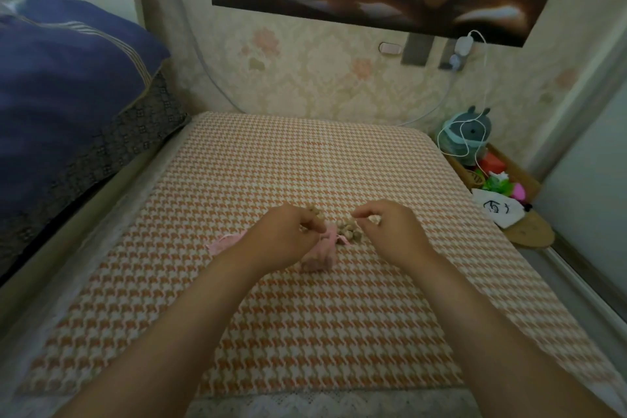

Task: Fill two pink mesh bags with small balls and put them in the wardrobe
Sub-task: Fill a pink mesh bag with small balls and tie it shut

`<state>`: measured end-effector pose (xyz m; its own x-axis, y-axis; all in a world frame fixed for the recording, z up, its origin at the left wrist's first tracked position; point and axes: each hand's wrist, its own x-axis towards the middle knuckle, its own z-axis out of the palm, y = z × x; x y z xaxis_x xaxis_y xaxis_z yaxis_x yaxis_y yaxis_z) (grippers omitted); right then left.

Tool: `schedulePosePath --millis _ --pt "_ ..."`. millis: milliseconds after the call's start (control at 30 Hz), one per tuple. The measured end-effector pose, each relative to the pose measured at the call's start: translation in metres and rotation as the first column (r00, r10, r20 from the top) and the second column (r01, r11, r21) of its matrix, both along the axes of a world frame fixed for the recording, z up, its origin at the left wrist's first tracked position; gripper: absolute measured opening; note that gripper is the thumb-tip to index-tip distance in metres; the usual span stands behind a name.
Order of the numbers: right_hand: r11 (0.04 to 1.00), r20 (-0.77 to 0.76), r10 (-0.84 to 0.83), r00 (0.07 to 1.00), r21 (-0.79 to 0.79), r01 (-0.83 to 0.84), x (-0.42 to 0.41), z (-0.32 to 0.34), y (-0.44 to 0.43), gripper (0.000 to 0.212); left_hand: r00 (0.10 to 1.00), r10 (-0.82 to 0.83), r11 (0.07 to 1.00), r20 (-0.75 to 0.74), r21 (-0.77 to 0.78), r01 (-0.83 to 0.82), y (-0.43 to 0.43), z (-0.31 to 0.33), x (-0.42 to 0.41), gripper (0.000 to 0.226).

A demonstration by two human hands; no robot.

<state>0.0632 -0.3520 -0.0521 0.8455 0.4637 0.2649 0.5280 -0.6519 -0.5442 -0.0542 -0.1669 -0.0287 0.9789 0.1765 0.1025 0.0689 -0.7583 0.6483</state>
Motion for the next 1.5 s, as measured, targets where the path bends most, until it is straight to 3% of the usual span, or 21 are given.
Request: schedulePosePath --millis 200,400,500,567,733,800,933,1067,1333,1500 --pt "0.967 -0.035 -0.036 0.999 -0.253 0.026 0.001 -0.018 0.006 0.017 0.999 0.038 0.999 0.003 -0.027 -0.038 -0.003 -0.005 0.003 0.023" --pt "0.962 -0.046 -0.118 0.992 -0.254 0.103 0.006 -0.026 0.007 0.004 0.999 0.022 0.998 0.028 -0.056 -0.020 -0.003 -0.010 0.004 0.022" --pt "0.960 -0.084 -0.142 0.986 -0.256 0.116 0.008 -0.029 0.002 0.013 0.999 0.007 0.999 0.038 -0.046 -0.005 -0.003 -0.010 0.003 0.023" --pt "0.970 -0.104 -0.137 0.985 -0.216 0.112 0.009 -0.024 0.000 0.011 0.999 0.005 0.999 0.039 -0.036 -0.004 -0.002 -0.010 0.003 0.022" --pt "0.981 -0.072 0.023 0.997 0.192 -0.009 -0.005 0.015 0.012 0.003 0.998 -0.014 0.999 0.057 -0.037 0.016 -0.001 -0.009 0.004 0.018" --pt "0.963 -0.048 0.122 0.991 0.246 -0.107 -0.019 0.028 0.020 0.005 0.999 -0.018 0.999 0.049 -0.045 0.021 -0.001 -0.009 0.005 0.021" --pt "0.958 0.001 0.263 0.965 0.120 -0.261 -0.036 0.031 0.029 0.008 0.997 -0.041 0.997 0.064 -0.066 0.045 0.003 -0.012 0.005 0.020" --pt "0.964 0.116 0.264 0.958 -0.073 -0.256 -0.034 0.025 0.029 0.013 0.996 -0.050 0.995 0.070 -0.086 0.056 0.005 -0.014 0.004 0.023" --pt "0.958 0.014 0.259 0.966 -0.128 -0.255 -0.029 0.023 0.029 0.020 0.995 -0.065 0.989 0.077 -0.124 0.075 0.014 -0.012 0.006 0.023" --pt "0.978 0.003 0.193 0.981 -0.081 -0.192 -0.027 0.025 0.020 0.022 0.993 0.057 0.987 0.104 -0.155 -0.040 0.024 -0.013 0.011 0.021"
